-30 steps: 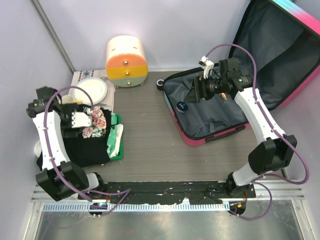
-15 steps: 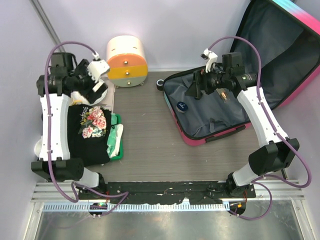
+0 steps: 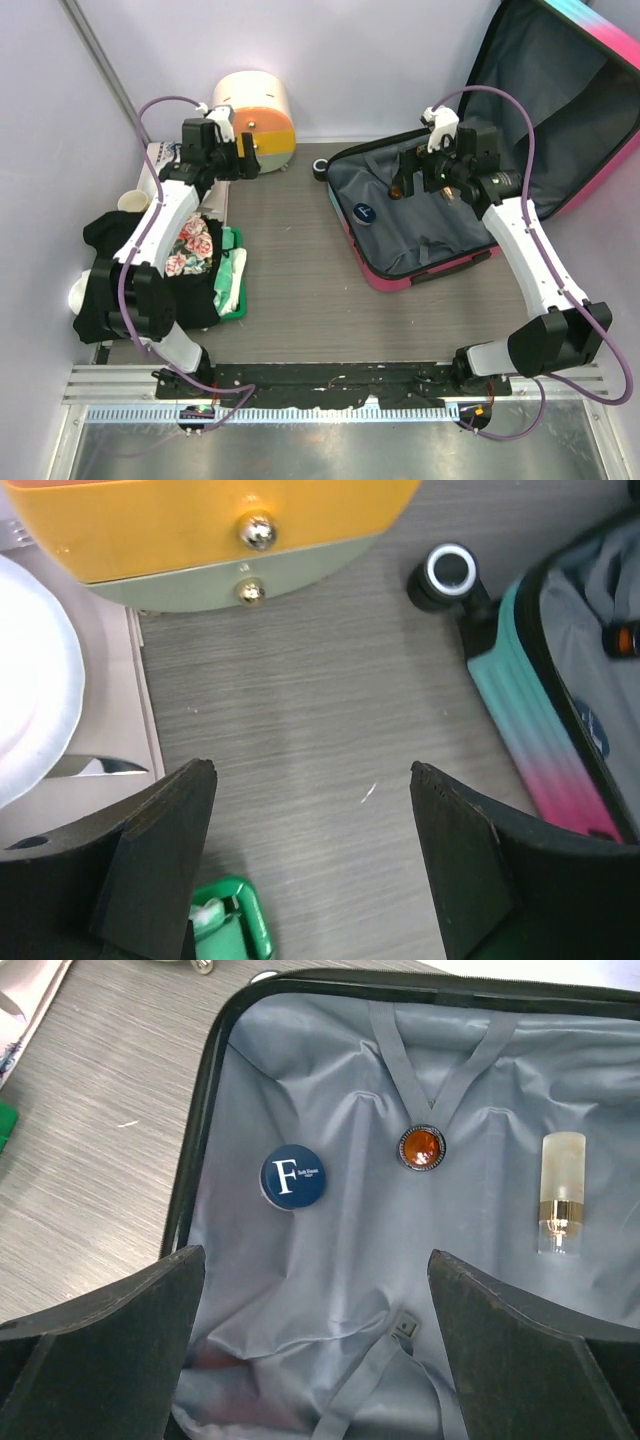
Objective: Open, take out, and arrange the luggage
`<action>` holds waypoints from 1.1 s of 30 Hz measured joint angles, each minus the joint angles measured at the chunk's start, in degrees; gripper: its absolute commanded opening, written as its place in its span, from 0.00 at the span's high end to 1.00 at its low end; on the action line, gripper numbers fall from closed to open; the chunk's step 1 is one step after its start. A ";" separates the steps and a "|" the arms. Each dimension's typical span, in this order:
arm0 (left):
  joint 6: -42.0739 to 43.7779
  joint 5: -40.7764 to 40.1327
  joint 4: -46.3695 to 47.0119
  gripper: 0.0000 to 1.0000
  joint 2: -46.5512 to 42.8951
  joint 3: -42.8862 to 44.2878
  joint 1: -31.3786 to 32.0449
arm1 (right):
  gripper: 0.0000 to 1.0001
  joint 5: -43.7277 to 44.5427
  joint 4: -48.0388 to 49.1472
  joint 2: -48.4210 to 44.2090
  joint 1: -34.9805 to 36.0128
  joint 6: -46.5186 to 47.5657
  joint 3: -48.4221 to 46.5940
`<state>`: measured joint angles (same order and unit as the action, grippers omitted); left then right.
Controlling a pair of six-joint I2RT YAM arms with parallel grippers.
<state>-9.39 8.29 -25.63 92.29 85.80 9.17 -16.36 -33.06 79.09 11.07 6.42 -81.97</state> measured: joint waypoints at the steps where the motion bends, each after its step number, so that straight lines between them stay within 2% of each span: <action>1: -1.90 -0.72 1.36 0.16 0.37 -0.76 -0.04 | 0.00 0.26 0.09 0.02 -0.07 0.22 0.31; 8: -5.31 -4.39 6.71 0.12 0.63 -0.76 0.76 | 0.00 0.39 1.64 0.00 -0.90 1.60 1.38; 14: -7.93 -2.71 10.34 0.21 0.66 -2.69 1.31 | 0.00 0.20 1.92 -0.04 -2.40 2.78 1.42; 20: -11.89 -5.57 16.37 0.31 3.28 -4.24 3.45 | 0.01 -0.35 0.66 0.22 -2.97 5.18 1.55; 27: -18.10 -9.90 25.51 0.30 8.07 -10.14 4.44 | 0.03 -0.50 -0.90 2.51 -2.99 6.56 2.25; 33: -19.82 -10.82 31.67 0.28 8.48 -16.39 4.55 | 0.03 -0.74 -3.02 6.56 -3.54 5.25 2.27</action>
<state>-29.21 -2.52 6.04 100.77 69.41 13.72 -17.10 -36.07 85.65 7.53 11.66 -79.70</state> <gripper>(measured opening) 0.695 0.969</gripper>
